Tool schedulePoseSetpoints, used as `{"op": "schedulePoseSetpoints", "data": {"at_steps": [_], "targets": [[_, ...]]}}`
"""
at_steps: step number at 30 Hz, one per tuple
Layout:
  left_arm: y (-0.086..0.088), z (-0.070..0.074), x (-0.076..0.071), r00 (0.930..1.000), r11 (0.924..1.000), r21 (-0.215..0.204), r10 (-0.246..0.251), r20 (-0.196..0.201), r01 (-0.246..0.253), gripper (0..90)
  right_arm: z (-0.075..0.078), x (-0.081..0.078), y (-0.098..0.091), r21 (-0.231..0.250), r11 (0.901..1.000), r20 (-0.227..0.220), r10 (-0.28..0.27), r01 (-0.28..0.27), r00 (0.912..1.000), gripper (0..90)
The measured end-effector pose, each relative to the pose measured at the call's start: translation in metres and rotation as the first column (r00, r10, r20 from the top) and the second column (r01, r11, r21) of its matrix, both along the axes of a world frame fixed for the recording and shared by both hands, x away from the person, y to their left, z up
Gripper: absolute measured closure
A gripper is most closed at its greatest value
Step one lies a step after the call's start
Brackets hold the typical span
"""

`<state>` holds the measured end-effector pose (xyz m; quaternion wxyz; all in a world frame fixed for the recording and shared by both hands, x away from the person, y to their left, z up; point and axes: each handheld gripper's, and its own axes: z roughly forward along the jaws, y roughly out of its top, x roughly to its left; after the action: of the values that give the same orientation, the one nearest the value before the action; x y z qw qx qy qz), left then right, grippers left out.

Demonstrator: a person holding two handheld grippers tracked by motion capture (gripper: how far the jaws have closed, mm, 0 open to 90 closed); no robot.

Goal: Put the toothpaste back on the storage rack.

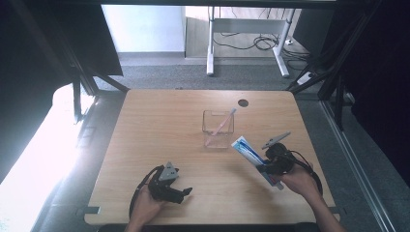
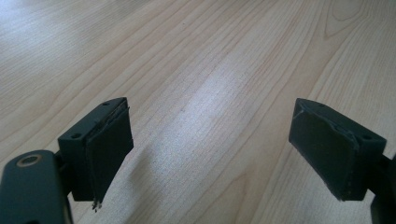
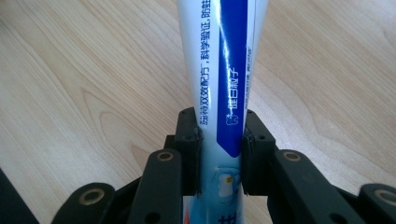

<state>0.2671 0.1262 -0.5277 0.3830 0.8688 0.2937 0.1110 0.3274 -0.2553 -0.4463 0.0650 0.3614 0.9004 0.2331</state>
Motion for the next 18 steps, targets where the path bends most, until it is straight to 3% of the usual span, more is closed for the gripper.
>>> {"op": "schedulePoseSetpoints", "data": {"at_steps": [18], "targets": [[-0.001, -0.001, 0.0, 1.0, 1.0, -0.004, 0.001, -0.001, -0.001, 13.5, 0.033, 0.0, 0.002, 0.111, 0.9938, 0.125, -0.017, 0.003, 0.9921, 72.9]]}}
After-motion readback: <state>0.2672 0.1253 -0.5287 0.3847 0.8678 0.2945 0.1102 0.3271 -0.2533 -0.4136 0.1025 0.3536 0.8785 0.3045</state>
